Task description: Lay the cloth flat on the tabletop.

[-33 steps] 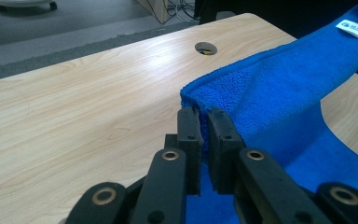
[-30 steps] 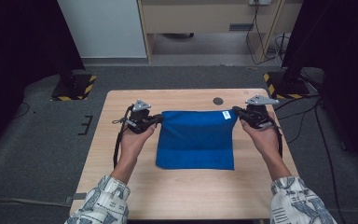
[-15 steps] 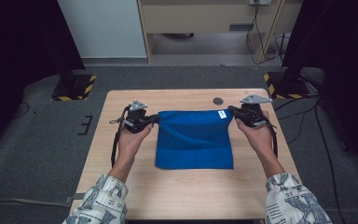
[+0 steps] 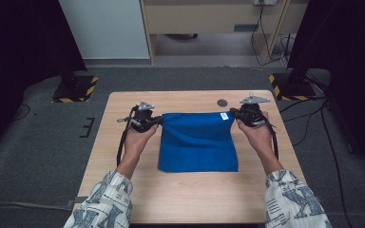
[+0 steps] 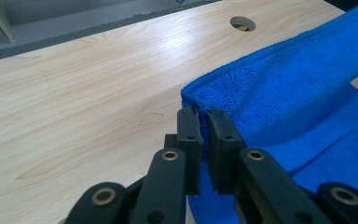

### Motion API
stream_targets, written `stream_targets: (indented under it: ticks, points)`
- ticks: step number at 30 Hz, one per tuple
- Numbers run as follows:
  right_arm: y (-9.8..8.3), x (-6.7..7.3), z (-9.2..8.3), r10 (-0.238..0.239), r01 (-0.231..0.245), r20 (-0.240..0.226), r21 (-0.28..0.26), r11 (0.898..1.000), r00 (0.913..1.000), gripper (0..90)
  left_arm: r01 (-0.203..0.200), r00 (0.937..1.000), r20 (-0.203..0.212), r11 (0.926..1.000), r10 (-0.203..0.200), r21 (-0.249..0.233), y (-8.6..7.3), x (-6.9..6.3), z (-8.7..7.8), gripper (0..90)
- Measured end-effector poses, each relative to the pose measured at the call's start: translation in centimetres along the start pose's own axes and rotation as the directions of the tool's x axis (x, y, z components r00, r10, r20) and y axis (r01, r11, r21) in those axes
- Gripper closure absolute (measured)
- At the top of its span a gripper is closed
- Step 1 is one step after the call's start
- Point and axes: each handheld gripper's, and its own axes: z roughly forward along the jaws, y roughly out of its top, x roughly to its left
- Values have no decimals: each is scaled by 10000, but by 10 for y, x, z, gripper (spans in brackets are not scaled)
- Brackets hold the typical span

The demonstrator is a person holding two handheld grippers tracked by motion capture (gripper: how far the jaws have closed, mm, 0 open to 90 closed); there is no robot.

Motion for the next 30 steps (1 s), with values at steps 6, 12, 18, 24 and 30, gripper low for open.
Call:
stream_targets:
  ticks: [6, 12, 18, 24, 30]
  points:
    - [-5, -7, 10, 145, -149, 151, 229, 9996, 9998, 894, -4, 10000, -98, 10000, 4, -45, 6, 2, 12, 842]
    - [-9, -14, 19, 465, -473, 239, 343, 9983, 9986, 894, 192, 9997, -160, 9998, -190, 107, 2, 6, 28, 842]
    - [-13, -17, 33, 548, -564, 290, 591, 9967, 9981, 894, 332, 9991, -254, 9991, -325, 250, -1, 13, 43, 842]
    - [-18, -20, 42, 610, -638, 380, 764, 9950, 9974, 893, 314, 9990, -331, 9991, -305, 269, -1, 15, 51, 842]
    - [-22, -24, 50, 815, -861, 575, 823, 9929, 9950, 893, 227, 9989, -411, 9992, -214, 321, 1, 16, 61, 842]
